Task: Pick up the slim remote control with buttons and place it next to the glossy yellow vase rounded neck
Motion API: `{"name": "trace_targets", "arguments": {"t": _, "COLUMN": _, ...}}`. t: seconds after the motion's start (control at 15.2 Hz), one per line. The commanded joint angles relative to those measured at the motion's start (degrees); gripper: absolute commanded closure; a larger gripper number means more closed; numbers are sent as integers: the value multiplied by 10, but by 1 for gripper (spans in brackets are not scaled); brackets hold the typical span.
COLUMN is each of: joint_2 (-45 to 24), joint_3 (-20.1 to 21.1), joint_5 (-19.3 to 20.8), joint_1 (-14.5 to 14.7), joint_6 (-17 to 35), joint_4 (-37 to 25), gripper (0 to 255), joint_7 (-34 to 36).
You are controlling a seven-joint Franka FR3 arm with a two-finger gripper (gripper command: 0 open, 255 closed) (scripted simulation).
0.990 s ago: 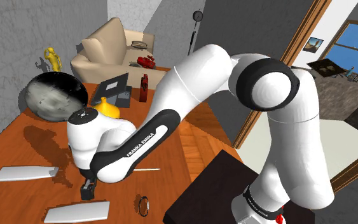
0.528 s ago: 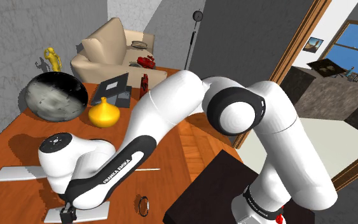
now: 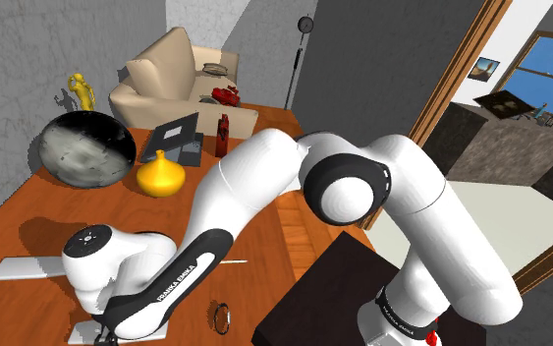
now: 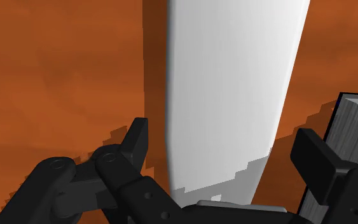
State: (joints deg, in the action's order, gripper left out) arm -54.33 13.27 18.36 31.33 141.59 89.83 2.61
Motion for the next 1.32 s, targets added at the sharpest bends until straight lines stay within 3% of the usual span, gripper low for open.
{"name": "trace_targets", "arguments": {"t": 0.0, "joint_2": -5, "joint_3": -1, "joint_5": 1, "joint_1": 0, "joint_6": 2, "joint_4": -3, "gripper": 0, "joint_7": 0}}
{"name": "trace_targets", "arguments": {"t": 0.4, "joint_2": -5, "joint_3": -1, "joint_5": 1, "joint_1": 0, "joint_6": 2, "joint_4": -3, "gripper": 0, "joint_7": 0}}
{"name": "trace_targets", "arguments": {"t": 0.46, "joint_2": -5, "joint_3": -1, "joint_5": 1, "joint_1": 0, "joint_6": 2, "joint_4": -3, "gripper": 255, "joint_7": 0}}
{"name": "trace_targets", "arguments": {"t": 1.25, "joint_2": 15, "joint_3": 3, "joint_5": -2, "joint_1": -3, "joint_6": -7, "joint_4": 8, "gripper": 255, "joint_7": -2}}
